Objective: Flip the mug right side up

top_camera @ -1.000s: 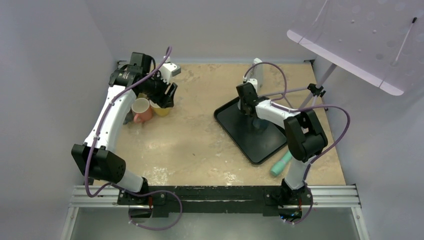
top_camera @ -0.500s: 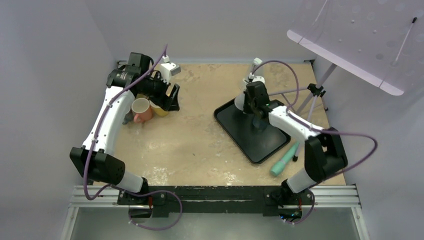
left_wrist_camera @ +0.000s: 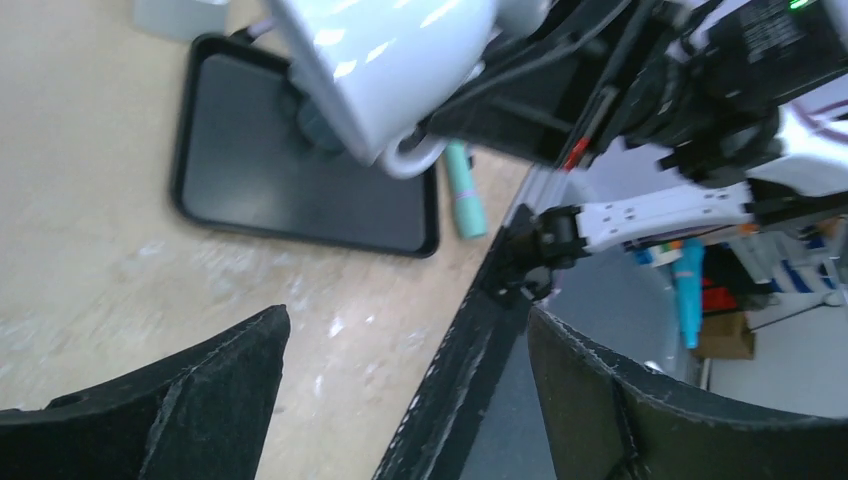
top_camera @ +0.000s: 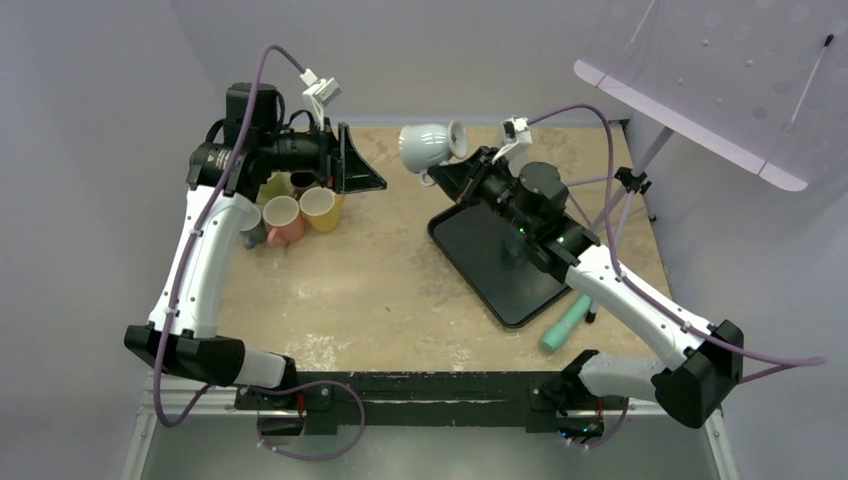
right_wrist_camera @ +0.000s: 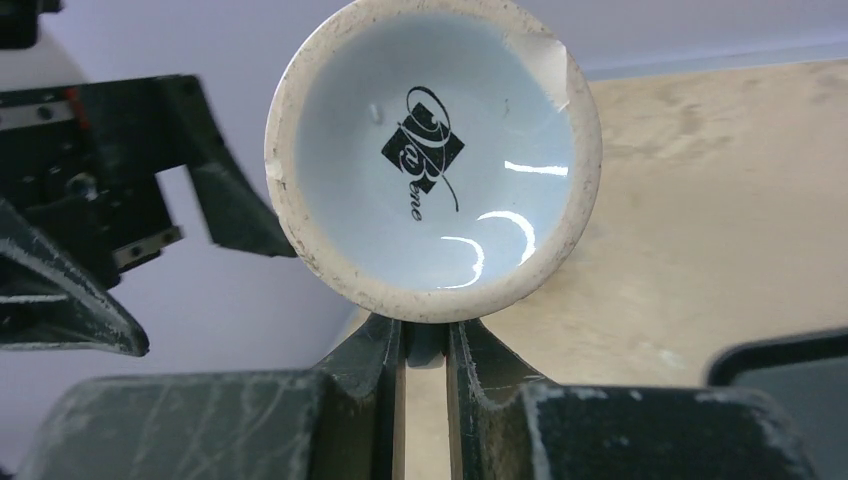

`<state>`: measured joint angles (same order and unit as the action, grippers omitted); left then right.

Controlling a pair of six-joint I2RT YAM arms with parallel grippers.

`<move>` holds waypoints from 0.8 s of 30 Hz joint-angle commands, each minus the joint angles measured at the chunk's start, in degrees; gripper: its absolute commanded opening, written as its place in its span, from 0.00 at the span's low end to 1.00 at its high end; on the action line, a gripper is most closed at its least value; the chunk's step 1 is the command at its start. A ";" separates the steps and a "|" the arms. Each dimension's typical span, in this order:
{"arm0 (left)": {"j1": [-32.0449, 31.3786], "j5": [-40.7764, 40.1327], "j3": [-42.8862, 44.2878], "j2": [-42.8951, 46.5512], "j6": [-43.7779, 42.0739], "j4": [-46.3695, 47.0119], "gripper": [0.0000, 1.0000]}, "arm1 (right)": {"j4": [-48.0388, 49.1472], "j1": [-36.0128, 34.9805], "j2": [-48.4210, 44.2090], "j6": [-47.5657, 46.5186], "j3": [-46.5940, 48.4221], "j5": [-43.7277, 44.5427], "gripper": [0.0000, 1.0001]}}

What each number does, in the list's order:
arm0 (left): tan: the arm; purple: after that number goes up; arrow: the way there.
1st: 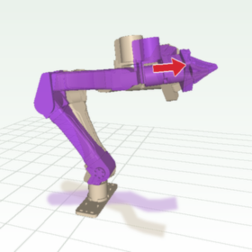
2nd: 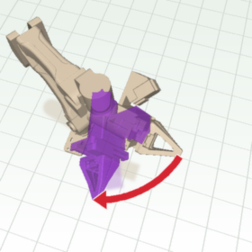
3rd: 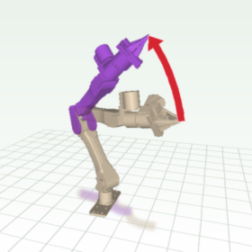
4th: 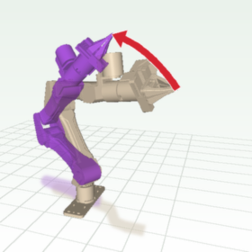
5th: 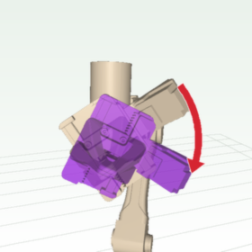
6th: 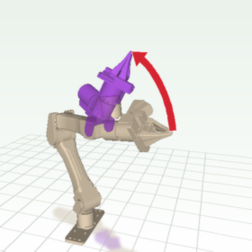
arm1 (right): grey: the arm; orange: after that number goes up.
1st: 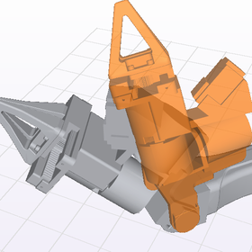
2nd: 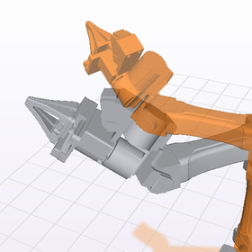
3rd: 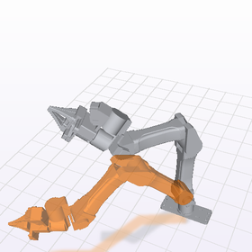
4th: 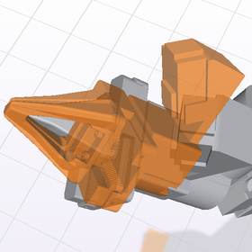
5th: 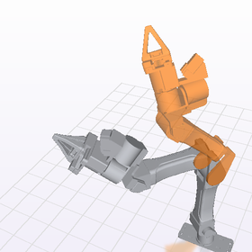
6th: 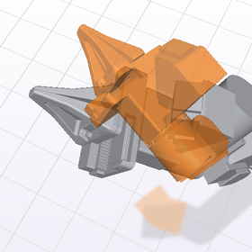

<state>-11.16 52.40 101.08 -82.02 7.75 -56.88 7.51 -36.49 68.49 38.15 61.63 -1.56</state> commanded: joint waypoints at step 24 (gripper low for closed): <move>-1.09 5.69 -2.44 1.88 14.71 19.40 0.00 | 18.63 -9.56 10.61 13.47 9.06 -12.04 0.11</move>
<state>-11.64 60.71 98.13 -80.49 26.79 -32.97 23.00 -44.60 79.44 53.60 67.29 -10.70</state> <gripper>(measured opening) 0.130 0.150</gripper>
